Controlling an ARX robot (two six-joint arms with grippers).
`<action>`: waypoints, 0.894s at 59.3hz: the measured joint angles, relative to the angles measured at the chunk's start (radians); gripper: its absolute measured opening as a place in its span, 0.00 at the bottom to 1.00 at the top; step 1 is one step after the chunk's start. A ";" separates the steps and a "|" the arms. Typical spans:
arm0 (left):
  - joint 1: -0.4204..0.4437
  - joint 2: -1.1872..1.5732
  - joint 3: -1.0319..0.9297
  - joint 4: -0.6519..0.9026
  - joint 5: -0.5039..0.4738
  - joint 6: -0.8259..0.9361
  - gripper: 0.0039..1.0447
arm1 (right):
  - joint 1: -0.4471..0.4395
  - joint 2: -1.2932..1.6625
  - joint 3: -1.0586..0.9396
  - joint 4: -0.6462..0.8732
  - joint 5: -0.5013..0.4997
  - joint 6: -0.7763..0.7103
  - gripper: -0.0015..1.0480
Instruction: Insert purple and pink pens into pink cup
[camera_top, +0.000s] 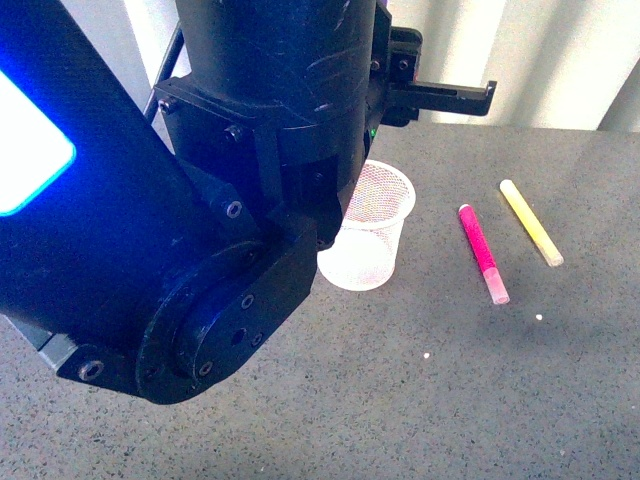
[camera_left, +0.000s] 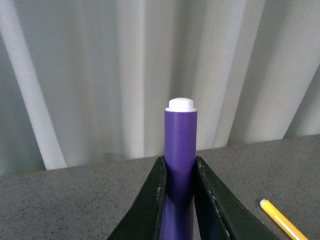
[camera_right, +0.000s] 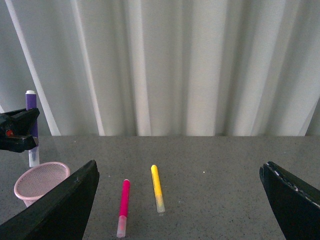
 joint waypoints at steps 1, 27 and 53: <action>0.001 0.001 0.000 -0.008 0.010 -0.002 0.12 | 0.000 0.000 0.000 0.000 0.000 0.000 0.93; 0.031 0.044 0.006 -0.097 0.043 -0.082 0.12 | 0.000 0.000 0.000 0.000 0.000 0.000 0.93; 0.124 -0.187 -0.057 -0.328 0.198 -0.190 0.90 | 0.000 0.000 0.000 0.000 0.000 0.000 0.93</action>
